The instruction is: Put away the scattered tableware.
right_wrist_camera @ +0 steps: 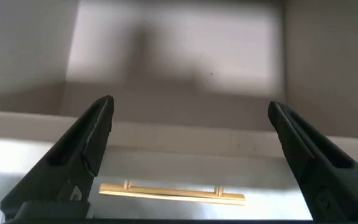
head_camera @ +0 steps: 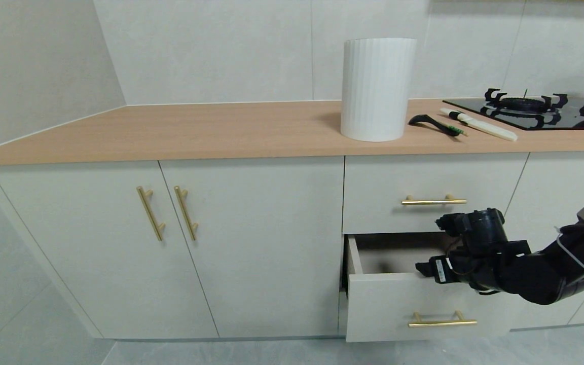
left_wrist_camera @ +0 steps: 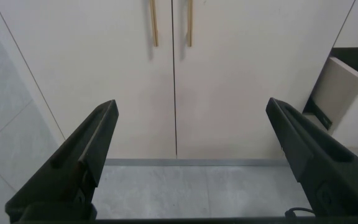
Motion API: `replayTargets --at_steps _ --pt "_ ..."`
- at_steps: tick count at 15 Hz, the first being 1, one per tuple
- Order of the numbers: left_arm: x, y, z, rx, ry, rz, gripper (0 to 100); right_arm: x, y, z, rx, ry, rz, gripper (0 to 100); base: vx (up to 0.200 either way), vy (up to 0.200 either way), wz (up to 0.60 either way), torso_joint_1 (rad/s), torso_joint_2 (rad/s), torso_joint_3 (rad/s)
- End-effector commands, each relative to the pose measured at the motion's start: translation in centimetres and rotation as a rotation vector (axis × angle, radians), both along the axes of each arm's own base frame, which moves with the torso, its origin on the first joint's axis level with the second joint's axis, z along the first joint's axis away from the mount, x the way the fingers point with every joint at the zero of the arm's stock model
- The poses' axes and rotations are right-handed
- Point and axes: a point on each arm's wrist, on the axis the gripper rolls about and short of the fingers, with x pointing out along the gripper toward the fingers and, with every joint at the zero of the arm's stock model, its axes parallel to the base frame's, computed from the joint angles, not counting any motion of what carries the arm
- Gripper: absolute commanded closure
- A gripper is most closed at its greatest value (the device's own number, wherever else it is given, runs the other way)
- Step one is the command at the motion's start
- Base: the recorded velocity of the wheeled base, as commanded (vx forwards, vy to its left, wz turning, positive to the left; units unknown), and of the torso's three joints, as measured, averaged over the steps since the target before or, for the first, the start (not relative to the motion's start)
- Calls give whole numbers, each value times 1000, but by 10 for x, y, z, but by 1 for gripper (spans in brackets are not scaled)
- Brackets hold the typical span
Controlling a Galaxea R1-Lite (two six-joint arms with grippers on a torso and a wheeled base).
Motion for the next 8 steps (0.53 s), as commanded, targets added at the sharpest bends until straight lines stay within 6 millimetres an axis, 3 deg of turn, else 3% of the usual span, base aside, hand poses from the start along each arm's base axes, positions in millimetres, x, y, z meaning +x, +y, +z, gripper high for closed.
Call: replayTargets --at_steps 1,8 --pt "0 0 0 -1 0 0 0 -5 2 12 -7 -11 21 0 0 0 0 0 0 0" --pt "0 0 0 -1 0 2 0 -51 10 39 -114 193 156 0 0 0 0 0 0 0"
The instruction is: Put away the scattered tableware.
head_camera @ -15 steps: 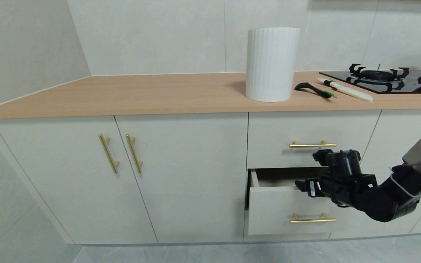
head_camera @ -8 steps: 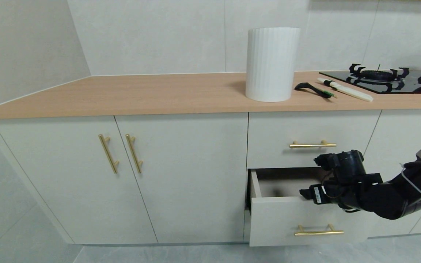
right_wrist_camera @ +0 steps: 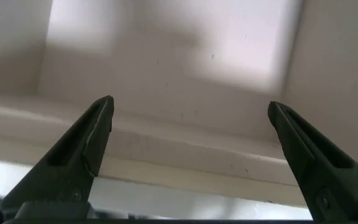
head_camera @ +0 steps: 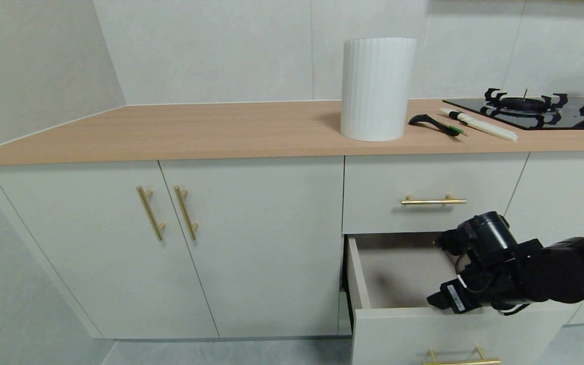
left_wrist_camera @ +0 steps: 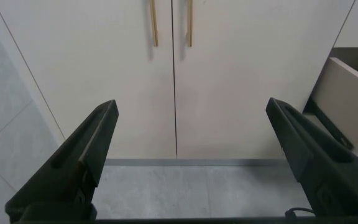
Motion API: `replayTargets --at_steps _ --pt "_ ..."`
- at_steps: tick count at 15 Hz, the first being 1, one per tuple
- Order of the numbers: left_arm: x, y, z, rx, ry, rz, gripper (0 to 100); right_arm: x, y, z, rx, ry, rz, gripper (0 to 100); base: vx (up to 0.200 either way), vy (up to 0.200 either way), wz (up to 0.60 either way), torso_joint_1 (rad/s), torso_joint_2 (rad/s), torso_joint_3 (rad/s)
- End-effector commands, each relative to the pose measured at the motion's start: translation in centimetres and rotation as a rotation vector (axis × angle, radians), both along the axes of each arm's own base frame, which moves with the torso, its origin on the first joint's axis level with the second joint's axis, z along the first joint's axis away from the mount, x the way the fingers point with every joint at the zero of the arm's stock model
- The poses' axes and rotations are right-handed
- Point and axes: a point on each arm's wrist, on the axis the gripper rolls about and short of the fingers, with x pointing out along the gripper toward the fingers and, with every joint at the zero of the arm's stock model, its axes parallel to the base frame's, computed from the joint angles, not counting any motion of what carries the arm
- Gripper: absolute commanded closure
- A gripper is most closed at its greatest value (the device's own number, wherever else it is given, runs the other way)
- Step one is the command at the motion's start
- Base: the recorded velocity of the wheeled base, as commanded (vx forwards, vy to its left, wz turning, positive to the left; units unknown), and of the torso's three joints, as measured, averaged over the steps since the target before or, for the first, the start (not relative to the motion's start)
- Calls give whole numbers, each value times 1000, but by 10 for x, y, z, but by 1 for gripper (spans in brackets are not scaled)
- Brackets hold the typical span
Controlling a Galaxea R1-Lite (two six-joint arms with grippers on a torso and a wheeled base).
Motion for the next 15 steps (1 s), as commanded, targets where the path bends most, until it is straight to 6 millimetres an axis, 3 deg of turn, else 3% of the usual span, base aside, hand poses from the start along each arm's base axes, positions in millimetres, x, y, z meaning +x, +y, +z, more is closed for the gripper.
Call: replayTargets --at_steps 1,5,13,15 --pt "0 0 0 0 0 0 0 -9 4 17 0 -25 33 0 0 0 0 0 0 0" --pt "0 0 0 0 0 2 0 -30 4 22 -72 82 116 0 0 0 0 0 0 0" --pt "0 0 0 0 0 0 0 -49 5 29 -124 128 189 0 0 0 0 0 0 0" --pt "0 0 0 0 0 0 0 -64 6 33 -159 189 242 0 0 0 0 0 0 0"
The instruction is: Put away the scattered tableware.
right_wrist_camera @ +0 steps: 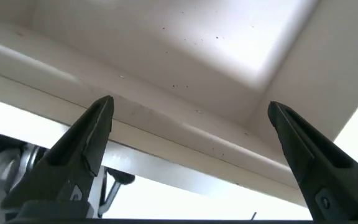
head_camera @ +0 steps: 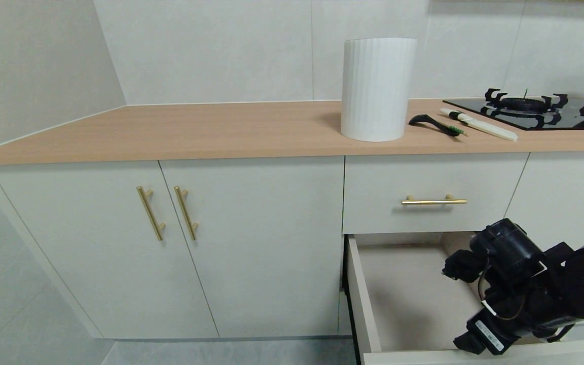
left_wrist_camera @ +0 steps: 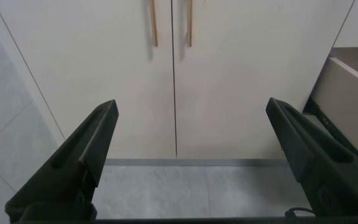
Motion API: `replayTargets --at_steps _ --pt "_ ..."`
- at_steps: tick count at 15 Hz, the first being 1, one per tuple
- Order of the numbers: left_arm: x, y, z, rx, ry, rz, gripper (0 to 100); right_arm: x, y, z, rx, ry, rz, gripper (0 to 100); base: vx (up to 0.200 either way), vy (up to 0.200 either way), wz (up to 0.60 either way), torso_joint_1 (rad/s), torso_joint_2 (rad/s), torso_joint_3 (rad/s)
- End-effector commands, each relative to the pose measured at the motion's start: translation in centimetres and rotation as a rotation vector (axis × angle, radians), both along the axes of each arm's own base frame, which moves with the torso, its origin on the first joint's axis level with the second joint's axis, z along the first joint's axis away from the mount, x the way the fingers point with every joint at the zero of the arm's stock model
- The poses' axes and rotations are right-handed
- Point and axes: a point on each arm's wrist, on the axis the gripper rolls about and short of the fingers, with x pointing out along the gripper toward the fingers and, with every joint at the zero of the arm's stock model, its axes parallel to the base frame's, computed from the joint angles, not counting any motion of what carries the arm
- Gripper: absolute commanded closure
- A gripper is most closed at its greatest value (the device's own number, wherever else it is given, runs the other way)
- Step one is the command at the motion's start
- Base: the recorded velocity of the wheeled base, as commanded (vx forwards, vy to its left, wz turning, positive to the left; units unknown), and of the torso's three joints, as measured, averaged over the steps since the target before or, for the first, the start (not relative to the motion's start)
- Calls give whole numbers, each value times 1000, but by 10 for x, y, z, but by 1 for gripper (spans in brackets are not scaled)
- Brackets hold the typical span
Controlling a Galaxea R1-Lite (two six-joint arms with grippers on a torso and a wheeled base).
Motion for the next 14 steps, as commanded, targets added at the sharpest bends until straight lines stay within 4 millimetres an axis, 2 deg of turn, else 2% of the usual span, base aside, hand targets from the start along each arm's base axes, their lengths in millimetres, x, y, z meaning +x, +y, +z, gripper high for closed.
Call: replayTargets --at_steps 1,5,7,11,13,14 --pt "0 0 0 0 0 1 0 -12 1 8 -9 8 44 0 0 0 0 0 0 0" --pt "0 0 0 0 0 0 0 -35 2 11 -75 102 128 0 0 0 0 0 0 0" --pt "0 0 0 0 0 1 0 -39 3 14 -96 111 146 0 0 0 0 0 0 0" --pt "0 0 0 0 0 1 0 -28 7 21 -54 34 93 0 0 0 0 0 0 0" --pt "0 0 0 0 0 1 0 -19 12 27 16 -39 26 0 0 0 0 0 0 0" --pt "0 0 0 0 0 1 0 -8 17 35 110 -122 -55 0 0 0 0 0 0 0"
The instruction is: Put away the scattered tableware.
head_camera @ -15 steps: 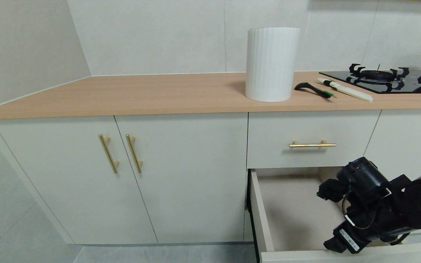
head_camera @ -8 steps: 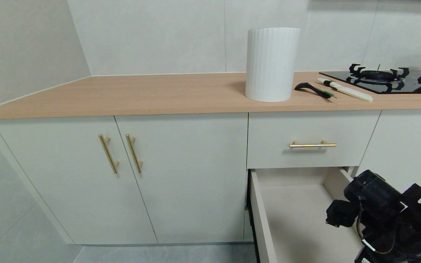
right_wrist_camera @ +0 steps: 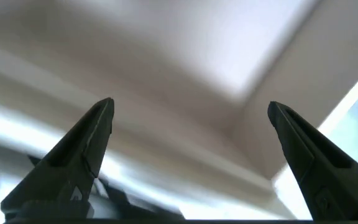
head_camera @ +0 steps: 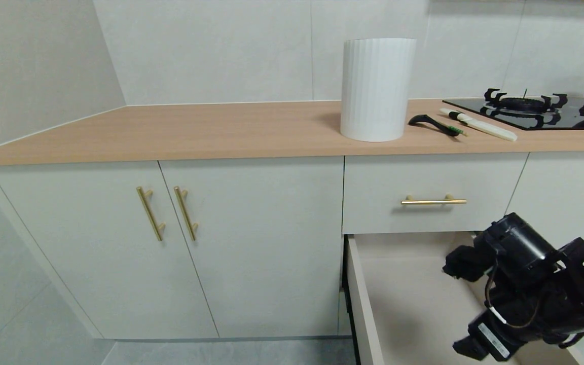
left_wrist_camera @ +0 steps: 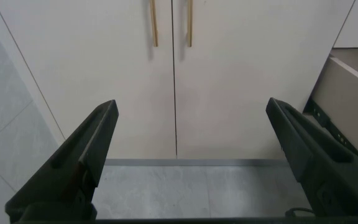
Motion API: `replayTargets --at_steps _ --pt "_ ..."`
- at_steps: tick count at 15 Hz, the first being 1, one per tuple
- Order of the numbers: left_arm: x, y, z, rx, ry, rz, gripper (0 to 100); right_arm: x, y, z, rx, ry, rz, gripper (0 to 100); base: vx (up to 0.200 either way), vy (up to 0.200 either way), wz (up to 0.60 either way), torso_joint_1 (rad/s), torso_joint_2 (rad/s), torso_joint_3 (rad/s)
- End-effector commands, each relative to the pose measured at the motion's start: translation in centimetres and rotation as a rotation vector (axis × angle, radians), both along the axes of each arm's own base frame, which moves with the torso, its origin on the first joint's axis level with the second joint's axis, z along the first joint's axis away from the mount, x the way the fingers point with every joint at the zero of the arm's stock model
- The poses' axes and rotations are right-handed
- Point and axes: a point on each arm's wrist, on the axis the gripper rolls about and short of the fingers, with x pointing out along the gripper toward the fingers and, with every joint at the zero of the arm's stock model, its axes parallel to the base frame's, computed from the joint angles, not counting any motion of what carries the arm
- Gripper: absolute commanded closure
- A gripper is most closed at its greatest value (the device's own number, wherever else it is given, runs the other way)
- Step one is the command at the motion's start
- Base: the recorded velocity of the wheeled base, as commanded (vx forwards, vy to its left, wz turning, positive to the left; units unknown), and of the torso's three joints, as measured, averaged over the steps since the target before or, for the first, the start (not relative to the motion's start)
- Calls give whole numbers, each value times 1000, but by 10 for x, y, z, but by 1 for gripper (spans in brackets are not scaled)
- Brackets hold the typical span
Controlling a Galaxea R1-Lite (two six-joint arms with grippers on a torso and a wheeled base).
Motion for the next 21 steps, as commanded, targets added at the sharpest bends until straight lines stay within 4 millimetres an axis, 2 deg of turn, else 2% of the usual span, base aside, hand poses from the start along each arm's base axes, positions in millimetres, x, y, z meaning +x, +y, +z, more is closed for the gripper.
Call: replayTargets --at_steps 1,3,7,14,21 --pt "0 0 0 -1 0 1 0 15 4 9 91 -89 -76 0 0 0 0 0 0 0" --pt "0 0 0 -1 0 0 0 29 3 15 181 -199 -155 0 0 0 0 0 0 0" --pt "0 0 0 -1 0 0 0 40 -9 25 236 -308 -209 0 0 0 0 0 0 0" --pt "0 0 0 -1 0 0 0 45 -15 30 244 -346 -235 0 0 0 0 0 0 0" --pt "0 0 0 -1 0 1 0 48 -18 28 243 -353 -248 0 0 0 0 94 -345 -265"
